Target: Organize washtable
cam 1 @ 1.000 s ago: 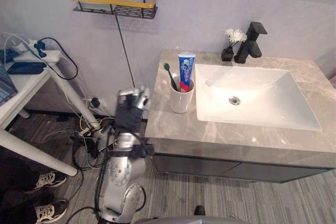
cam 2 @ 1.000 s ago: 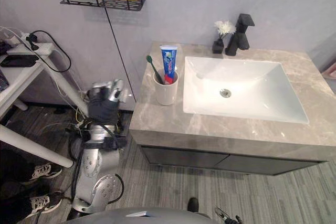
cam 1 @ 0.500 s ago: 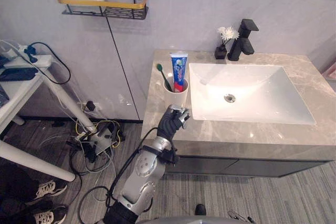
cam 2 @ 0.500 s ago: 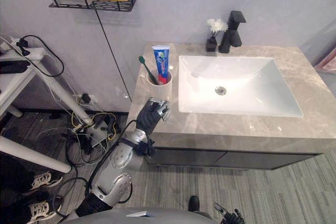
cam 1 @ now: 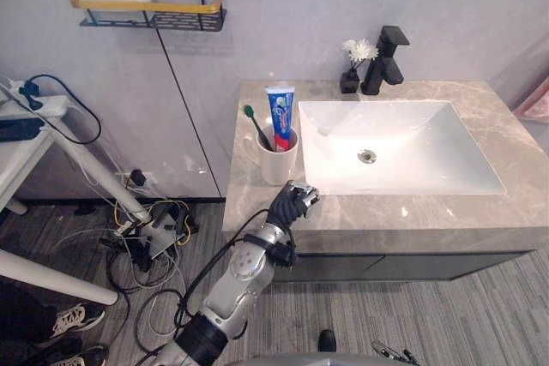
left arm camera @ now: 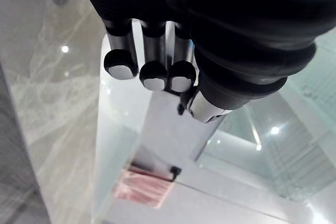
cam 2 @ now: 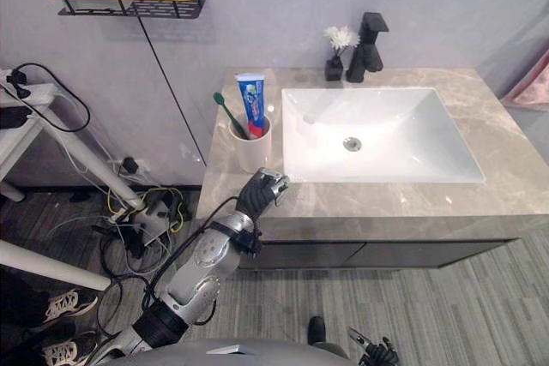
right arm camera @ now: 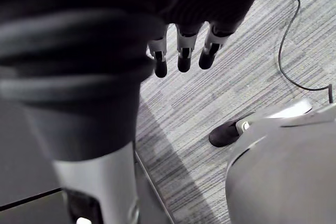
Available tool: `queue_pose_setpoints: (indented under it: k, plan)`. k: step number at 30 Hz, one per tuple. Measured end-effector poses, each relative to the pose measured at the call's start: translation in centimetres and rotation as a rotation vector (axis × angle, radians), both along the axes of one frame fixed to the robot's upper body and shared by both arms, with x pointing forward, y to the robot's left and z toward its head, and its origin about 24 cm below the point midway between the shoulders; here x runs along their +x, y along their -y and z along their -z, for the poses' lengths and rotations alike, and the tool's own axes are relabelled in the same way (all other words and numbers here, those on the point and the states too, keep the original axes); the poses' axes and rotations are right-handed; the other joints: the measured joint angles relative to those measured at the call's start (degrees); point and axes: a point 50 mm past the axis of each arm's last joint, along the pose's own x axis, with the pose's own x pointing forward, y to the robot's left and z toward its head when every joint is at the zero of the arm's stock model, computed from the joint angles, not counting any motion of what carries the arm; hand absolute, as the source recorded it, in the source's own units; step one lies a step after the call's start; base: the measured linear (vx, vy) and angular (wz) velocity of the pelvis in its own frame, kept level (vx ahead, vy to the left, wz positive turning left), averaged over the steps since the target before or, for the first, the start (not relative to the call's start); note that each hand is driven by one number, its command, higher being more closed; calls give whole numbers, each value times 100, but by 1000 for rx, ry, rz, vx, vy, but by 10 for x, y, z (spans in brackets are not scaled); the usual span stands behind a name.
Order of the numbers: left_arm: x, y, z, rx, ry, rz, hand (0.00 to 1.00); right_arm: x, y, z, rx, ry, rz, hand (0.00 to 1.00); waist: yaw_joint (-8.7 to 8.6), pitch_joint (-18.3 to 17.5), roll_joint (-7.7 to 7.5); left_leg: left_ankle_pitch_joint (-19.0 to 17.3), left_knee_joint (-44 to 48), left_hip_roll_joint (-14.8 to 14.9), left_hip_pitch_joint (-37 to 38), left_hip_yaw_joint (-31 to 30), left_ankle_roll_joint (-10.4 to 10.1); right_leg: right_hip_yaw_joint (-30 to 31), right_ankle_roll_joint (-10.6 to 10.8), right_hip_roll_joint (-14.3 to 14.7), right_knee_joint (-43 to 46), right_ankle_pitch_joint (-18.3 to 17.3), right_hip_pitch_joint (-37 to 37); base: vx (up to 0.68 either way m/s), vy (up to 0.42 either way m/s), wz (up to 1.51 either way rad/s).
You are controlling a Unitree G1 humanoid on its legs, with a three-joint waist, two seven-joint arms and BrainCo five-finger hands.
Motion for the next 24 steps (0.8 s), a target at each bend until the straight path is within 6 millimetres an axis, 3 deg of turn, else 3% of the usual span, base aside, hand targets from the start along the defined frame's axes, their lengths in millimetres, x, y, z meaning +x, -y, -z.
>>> queue_pose_setpoints:
  k: [5,17,24]
  plan:
    - [2,-3,9,29,-34,-24,100,1,0,0,0,2,2,0,-36,0,0,0,-27,1,12,43,0,32,2,5,-1,1,-20,7,3,-3]
    - [13,-25,7,16,-36,-140,100,0,0,0,5,0,10,0,-79,4,1,-1,-83,8,71,123,1,131,5,25,-1,3,-23,-1,1,-4]
    - [14,-28,7,14,-34,-145,100,-1,1,1,8,0,30,0,-78,4,1,1,-121,10,96,124,3,131,6,30,-1,2,-21,0,0,0]
